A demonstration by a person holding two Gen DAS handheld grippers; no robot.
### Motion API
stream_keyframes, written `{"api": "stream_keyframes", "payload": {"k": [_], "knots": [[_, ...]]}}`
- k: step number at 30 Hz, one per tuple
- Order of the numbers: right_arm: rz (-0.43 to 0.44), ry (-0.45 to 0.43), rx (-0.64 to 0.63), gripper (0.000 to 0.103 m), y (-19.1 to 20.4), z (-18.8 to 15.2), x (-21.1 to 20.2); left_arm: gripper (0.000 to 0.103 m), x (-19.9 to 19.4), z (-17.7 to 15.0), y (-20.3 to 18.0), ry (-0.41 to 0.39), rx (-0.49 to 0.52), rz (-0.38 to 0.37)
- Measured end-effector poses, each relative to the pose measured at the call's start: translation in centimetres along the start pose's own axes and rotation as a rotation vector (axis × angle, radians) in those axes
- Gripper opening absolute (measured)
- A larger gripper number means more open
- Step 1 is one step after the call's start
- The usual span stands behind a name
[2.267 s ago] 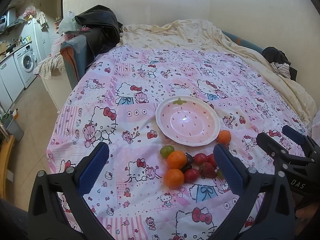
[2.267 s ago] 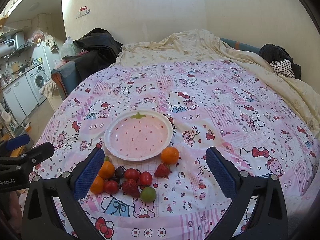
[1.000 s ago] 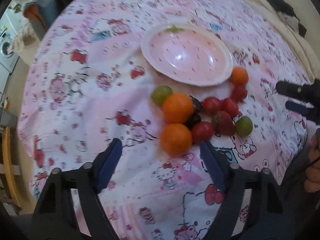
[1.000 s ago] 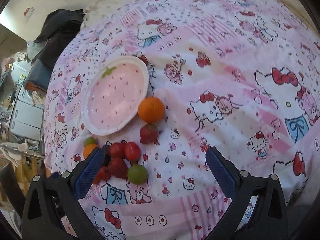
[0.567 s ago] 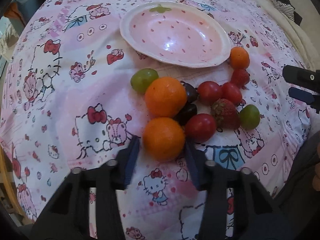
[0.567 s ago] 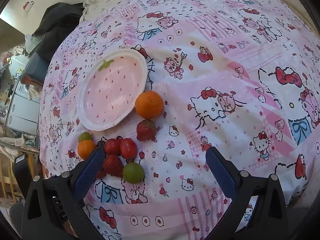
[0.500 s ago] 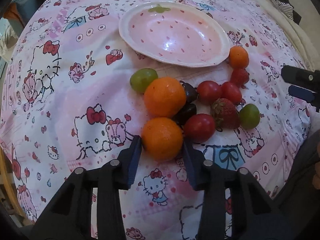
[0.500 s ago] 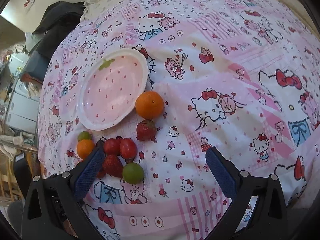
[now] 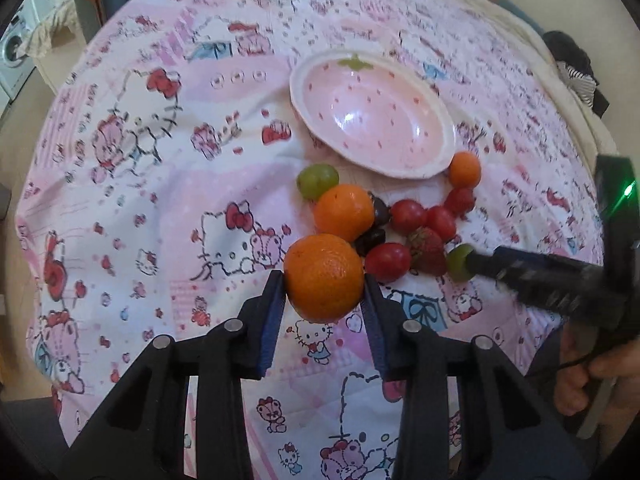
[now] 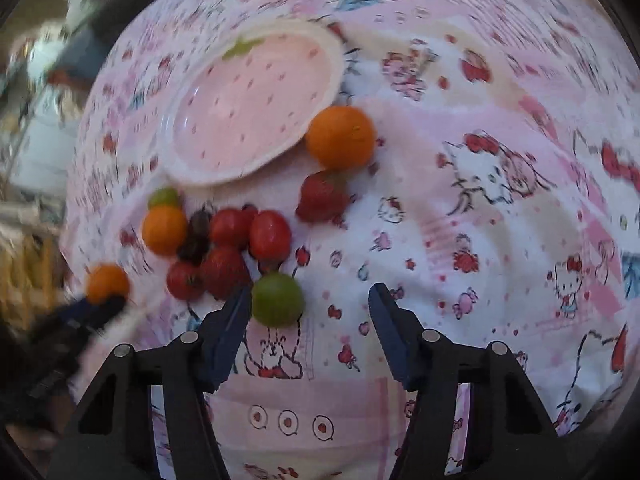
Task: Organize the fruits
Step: 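Grasp an orange with the left tool while the right tool grasps a green lime, then carry the orange and lime over the pink plate and release both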
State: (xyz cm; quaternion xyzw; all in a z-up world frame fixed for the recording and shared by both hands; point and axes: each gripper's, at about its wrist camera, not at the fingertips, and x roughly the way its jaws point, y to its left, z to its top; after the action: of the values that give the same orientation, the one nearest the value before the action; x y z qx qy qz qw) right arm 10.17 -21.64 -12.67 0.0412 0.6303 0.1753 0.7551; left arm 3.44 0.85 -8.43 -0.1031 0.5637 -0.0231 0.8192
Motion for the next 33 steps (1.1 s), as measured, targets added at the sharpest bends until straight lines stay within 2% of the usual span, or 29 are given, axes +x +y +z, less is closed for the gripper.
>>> {"api": "stream_keyframes", "payload": {"k": [6,9,12,13,16,21,25,33], "knots": [[-0.104,0.001,-0.181,0.063,2.8,-0.7,1.1,0.034,-1.2,0.5,-0.8,-0.044,0.002,-0.022],[-0.126,0.006,-0.216,0.054,3.3,-0.6,1.6,0.034,-1.8,0.7,-1.0,-0.066,0.007,-0.026],[-0.111,0.013,-0.23,0.04,3.5,-0.5,1.8,0.034,-2.2,0.8,-0.9,-0.082,0.01,-0.016],[-0.1,0.016,-0.232,0.031,3.5,-0.6,1.8,0.034,-2.3,0.8,-0.8,-0.084,0.007,-0.014],[-0.095,-0.002,-0.233,0.031,3.6,-0.6,1.3,0.034,-2.6,0.9,-0.4,-0.091,-0.011,-0.015],[-0.047,-0.038,-0.178,0.031,3.1,-1.1,-0.5,0.034,-3.4,0.8,-0.1,-0.112,-0.018,-0.012],[0.023,-0.106,-0.125,0.031,3.1,-1.0,-3.1,0.034,-4.2,1.0,-0.1,-0.135,-0.017,-0.009],[0.262,-0.319,-0.028,0.031,3.0,0.8,-10.1,0.034,-6.3,3.6,-0.7,-0.2,-0.002,-0.016]]}}
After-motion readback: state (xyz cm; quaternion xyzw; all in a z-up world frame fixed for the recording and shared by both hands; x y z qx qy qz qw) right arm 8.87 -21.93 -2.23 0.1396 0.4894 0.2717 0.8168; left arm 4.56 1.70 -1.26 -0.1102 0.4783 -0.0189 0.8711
